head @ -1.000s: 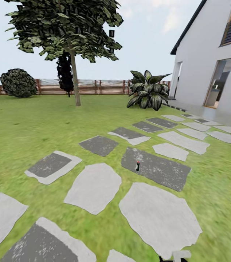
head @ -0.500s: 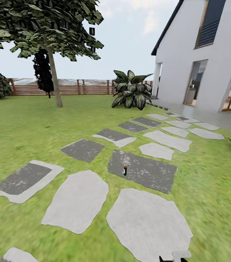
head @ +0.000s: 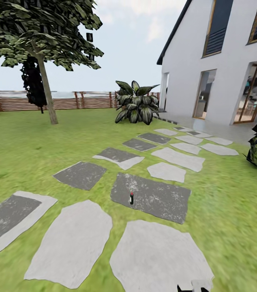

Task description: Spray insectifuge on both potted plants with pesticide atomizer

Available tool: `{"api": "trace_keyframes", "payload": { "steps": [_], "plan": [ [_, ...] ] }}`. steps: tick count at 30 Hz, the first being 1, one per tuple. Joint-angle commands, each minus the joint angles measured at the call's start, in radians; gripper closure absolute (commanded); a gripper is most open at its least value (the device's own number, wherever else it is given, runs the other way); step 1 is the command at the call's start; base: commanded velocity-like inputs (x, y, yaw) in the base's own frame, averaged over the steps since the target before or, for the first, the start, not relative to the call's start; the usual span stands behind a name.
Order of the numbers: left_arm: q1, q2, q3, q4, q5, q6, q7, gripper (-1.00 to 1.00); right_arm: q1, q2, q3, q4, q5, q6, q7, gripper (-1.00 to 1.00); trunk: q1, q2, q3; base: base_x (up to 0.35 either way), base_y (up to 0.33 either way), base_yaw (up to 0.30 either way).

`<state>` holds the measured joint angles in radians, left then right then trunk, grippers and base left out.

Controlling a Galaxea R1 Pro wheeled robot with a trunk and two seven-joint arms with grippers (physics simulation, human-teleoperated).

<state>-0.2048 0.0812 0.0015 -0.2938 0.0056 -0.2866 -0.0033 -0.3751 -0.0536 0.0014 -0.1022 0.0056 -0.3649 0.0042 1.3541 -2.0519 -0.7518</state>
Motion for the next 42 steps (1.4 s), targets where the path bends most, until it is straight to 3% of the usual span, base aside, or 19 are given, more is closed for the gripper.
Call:
{"api": "trace_keyframes", "payload": {
  "steps": [1,31,42],
  "plan": [
    [-0.001,0.0,0.0,0.001,0.001,-0.003,0.0,-1.0,-0.001,0.0,0.0,0.001,0.001,-0.003,0.0,-1.0,0.001,0.0,-0.001,0.336,0.0,-0.002],
    [-0.001,0.0,0.0,0.0,0.001,-0.003,0.0,-1.0,-0.001,0.0,0.0,0.001,0.001,-0.003,0.0,-1.0,0.001,0.0,-0.001,0.336,0.002,0.0],
    [-0.001,0.0,0.0,-0.001,0.001,-0.003,0.0,-1.0,-0.001,0.0,0.0,0.001,0.001,-0.003,0.0,-1.0,0.001,0.0,-0.001,0.254,0.195,0.011]
  ]
}}
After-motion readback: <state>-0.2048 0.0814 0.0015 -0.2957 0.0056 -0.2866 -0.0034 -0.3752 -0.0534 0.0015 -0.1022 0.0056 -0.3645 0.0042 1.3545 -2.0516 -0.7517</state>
